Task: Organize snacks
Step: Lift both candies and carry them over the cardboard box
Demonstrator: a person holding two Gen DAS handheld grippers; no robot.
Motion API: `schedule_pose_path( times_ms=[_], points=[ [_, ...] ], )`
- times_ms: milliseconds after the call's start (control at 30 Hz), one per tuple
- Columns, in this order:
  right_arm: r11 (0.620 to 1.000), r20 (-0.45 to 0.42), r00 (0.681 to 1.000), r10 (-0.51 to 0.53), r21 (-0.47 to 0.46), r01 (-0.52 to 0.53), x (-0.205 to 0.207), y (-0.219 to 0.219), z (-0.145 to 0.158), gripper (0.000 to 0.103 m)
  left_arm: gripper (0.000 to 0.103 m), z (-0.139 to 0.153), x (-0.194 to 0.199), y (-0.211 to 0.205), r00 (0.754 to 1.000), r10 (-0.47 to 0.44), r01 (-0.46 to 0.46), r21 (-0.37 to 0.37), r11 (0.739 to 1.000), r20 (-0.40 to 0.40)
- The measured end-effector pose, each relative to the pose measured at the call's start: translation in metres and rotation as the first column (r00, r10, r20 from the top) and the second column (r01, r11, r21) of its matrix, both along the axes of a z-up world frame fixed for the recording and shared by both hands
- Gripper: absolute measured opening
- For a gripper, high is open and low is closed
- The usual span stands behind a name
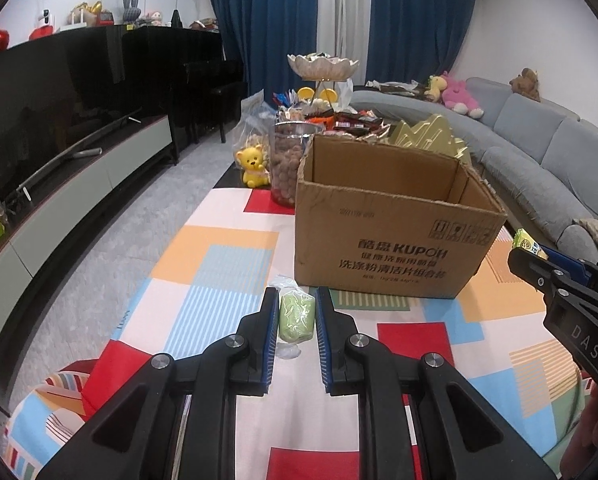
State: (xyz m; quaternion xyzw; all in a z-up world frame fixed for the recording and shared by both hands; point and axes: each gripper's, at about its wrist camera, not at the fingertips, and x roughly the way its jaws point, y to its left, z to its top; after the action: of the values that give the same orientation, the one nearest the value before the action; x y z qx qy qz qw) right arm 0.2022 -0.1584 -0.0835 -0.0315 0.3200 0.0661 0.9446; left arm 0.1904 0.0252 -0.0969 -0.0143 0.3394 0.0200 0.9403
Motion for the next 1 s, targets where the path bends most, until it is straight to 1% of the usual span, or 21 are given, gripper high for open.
schedule_pose_path(
  times_ms=[200,433,700,1000],
  points=[
    [1.000,0.019,1.000,-0.001,0.008,0.001,-0.006,-0.002,0.014,0.029,0.019,0.014,-0.004,-0.005,1.000,-0.009,0.008,0.004,1.000,0.021],
    [1.000,0.034,0.999,-0.001,0.016,0.000,-0.008,-0.003,0.023,0.029,0.019,0.029,-0.002,-0.011,0.999,-0.019,0.018,0.012,1.000,0.046],
    [1.000,0.046,0.999,-0.001,0.021,0.000,-0.001,-0.004,0.034,0.029,0.019,0.044,0.015,-0.016,0.998,-0.031,0.031,0.007,1.000,0.062],
    [1.000,0.056,0.998,-0.010,0.022,0.009,0.019,-0.010,0.045,0.029,0.019,0.056,0.040,-0.025,0.995,-0.054,0.054,0.007,0.999,0.080]
  ],
)
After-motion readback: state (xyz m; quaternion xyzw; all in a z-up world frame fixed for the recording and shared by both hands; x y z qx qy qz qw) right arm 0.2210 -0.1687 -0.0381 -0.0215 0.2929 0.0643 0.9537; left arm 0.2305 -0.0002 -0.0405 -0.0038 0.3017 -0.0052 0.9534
